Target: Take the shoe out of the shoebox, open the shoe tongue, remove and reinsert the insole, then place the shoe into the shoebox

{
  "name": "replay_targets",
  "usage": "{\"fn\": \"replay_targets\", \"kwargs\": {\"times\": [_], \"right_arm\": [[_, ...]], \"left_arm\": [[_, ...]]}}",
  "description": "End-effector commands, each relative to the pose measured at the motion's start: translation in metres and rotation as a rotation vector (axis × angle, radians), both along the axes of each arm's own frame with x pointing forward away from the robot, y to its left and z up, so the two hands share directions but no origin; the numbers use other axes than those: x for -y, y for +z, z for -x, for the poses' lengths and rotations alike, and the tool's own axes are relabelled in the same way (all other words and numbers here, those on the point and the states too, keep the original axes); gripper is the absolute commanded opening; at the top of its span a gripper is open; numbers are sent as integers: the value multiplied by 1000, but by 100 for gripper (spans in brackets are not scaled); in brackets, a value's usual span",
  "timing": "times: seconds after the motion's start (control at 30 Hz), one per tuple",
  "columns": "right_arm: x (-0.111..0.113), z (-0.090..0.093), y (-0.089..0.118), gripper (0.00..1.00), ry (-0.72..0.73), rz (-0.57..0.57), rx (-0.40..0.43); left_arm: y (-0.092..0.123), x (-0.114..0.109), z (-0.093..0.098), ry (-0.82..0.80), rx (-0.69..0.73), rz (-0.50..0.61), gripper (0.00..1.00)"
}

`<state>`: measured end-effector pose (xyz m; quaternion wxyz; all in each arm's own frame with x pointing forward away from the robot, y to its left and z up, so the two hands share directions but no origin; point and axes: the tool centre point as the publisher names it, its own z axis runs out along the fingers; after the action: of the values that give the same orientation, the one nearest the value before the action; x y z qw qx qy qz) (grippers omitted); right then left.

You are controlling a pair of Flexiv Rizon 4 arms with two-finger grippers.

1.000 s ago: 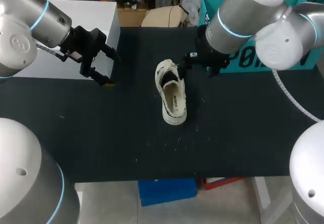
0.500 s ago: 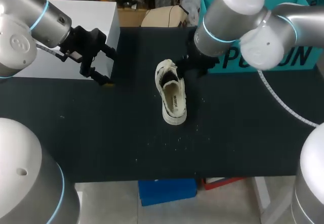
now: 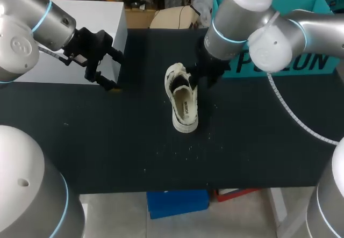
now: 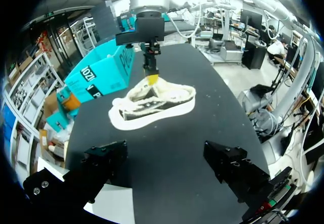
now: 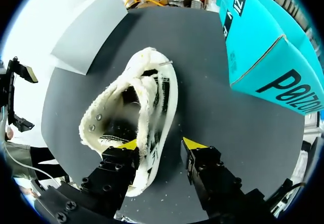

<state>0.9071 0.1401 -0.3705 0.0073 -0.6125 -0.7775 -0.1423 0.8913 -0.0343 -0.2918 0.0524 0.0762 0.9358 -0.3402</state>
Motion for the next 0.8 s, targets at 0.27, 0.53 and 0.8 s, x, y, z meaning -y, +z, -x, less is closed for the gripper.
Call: {"fn": "replay_targets", "kwargs": {"times": [0.27,0.53,0.8], "right_arm": [[-13,-14,-32,40,53,14,-67],[-14,-9,-47,36,74,64,-106],[-14,-4,-40,0,94,117,-126]], "left_arm": [[-1,1,0,1,3,-1,100],[-1,1,0,1,3,-1,100],[-1,1,0,1,3,-1,100]]}}
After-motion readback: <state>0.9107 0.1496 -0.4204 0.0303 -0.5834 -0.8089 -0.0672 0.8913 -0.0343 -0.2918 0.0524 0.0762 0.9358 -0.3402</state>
